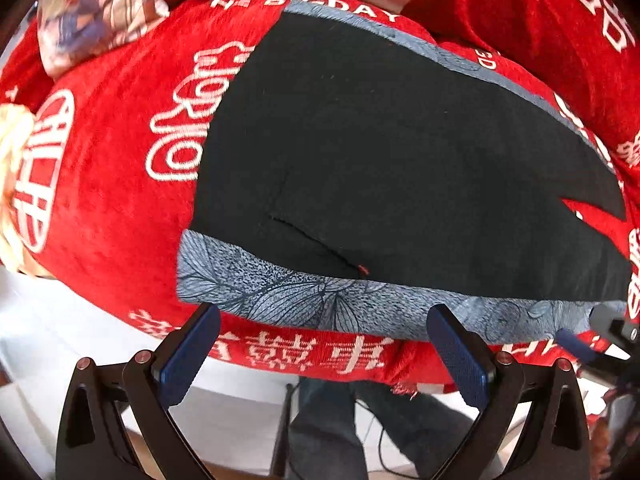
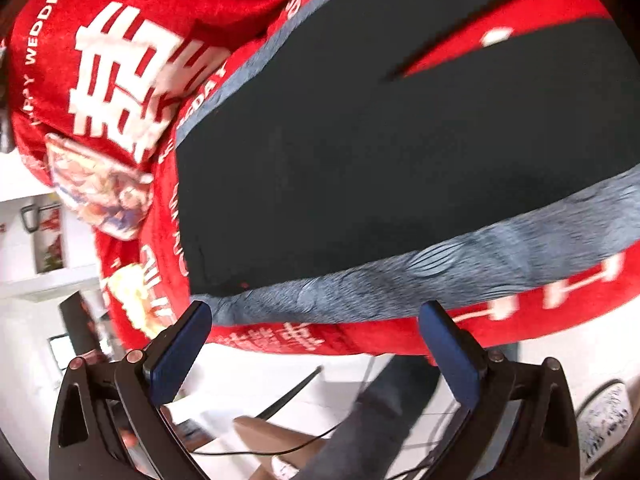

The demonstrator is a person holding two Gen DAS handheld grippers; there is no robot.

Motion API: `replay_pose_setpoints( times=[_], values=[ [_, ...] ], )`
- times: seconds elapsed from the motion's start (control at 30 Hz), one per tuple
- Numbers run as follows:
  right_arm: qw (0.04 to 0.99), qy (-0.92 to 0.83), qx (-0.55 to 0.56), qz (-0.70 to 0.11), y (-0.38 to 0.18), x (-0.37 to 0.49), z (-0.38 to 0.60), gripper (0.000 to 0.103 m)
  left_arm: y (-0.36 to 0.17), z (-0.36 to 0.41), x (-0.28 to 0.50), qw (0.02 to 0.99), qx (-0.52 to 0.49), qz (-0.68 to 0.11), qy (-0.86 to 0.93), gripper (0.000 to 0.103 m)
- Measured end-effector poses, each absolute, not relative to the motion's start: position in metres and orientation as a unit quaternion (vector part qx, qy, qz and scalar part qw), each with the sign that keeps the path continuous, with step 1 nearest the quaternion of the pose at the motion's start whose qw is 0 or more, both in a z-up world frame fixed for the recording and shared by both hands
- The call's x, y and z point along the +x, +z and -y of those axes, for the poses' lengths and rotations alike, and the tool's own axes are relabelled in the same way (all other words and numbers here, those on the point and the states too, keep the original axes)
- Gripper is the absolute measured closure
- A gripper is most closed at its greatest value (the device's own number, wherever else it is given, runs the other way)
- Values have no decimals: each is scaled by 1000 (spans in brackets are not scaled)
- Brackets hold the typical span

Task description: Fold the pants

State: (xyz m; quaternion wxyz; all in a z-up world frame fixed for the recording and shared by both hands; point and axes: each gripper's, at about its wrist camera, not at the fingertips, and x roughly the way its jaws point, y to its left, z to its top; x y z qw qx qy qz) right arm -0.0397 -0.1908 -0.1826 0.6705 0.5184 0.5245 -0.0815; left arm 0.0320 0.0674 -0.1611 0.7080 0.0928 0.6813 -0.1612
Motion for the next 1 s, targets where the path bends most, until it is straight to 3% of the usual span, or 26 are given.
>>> replay_pose_setpoints(
  times=[0.43,0.73,0.9,0.97,1.0],
  values=[
    [623,34,600,-501,-282,-49,154,0,-220,-135,36,680,-118,-699,-187,0],
    [653,34,629,-421,-261,-41,186,0,-225,-115,57,665,-156,-702,-203,2],
    [652,14,618,-439,-265,-49,186,0,-228,-112,60,662,-124,-714,-191,21],
    [639,-6,640,-427,-271,-62,188,3,-227,-113,63,661,-107,-719,-187,46],
    [630,-17,654,-418,-273,-67,190,7,-227,-113,64,659,-103,-720,-189,52]
  ],
)
